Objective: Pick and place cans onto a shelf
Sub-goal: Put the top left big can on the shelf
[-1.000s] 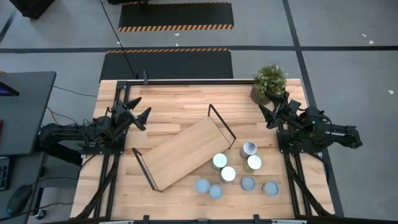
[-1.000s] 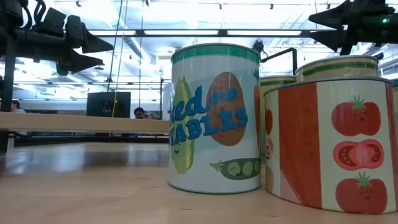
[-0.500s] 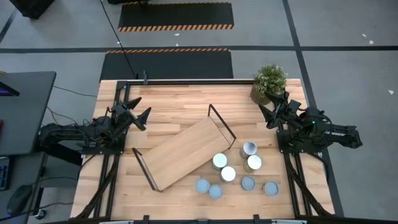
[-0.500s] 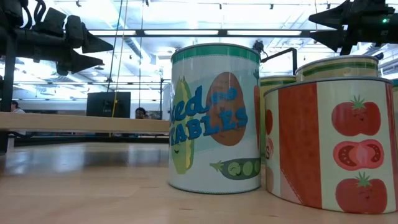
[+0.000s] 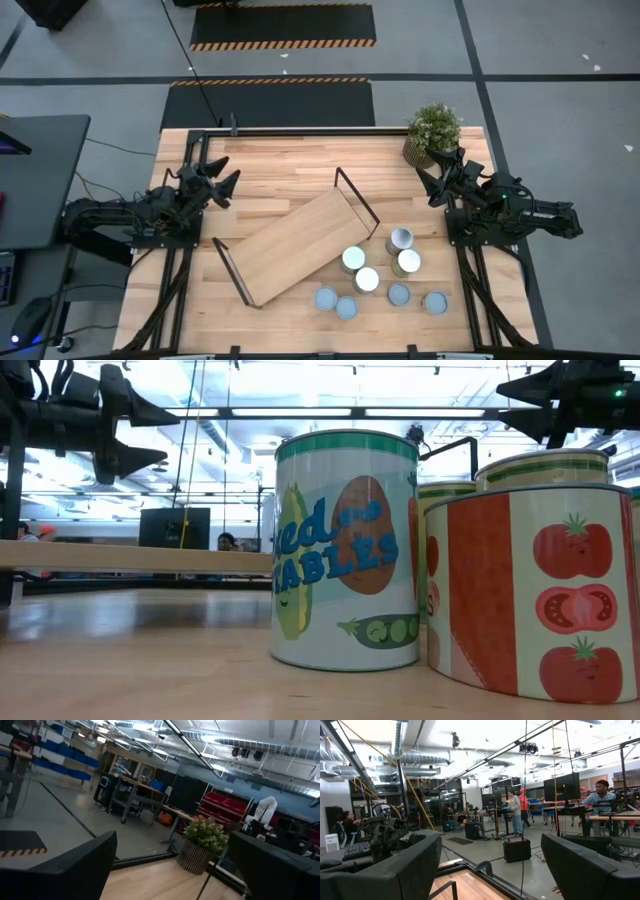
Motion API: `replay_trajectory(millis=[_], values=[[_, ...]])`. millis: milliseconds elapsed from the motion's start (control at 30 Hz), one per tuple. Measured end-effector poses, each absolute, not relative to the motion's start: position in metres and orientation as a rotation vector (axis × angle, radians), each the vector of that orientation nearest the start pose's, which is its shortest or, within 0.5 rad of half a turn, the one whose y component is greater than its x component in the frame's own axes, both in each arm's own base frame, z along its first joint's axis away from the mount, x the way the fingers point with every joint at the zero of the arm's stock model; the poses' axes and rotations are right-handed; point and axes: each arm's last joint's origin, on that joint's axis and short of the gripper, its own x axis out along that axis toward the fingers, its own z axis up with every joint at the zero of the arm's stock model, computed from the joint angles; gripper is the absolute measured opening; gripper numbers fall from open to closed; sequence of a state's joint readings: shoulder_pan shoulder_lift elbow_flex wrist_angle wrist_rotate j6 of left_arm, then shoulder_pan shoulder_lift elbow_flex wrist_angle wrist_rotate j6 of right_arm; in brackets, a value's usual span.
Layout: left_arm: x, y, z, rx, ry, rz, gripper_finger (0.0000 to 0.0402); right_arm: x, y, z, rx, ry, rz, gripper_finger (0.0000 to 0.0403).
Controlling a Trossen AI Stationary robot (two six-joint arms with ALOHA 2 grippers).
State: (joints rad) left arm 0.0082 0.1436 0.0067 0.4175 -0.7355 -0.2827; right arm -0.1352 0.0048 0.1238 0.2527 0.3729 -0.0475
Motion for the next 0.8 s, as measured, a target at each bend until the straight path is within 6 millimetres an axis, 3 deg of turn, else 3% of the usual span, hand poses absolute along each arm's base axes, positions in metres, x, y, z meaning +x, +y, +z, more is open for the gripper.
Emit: replay_trajectory(millis=[433, 800], values=[[0.0949, 0.0207, 0.1912, -0.436, -0.393, 0.711, 0.0389, 0.0782, -0.0213, 0.2278, -0.001, -0.361, -0.511, 0.0348], [0.0989, 0.0173, 0.1872, -0.408, -0.32, 0.569, 0.0389, 0.0782, -0.0213, 0.228, -0.001, -0.362, -0.511, 0.0348]])
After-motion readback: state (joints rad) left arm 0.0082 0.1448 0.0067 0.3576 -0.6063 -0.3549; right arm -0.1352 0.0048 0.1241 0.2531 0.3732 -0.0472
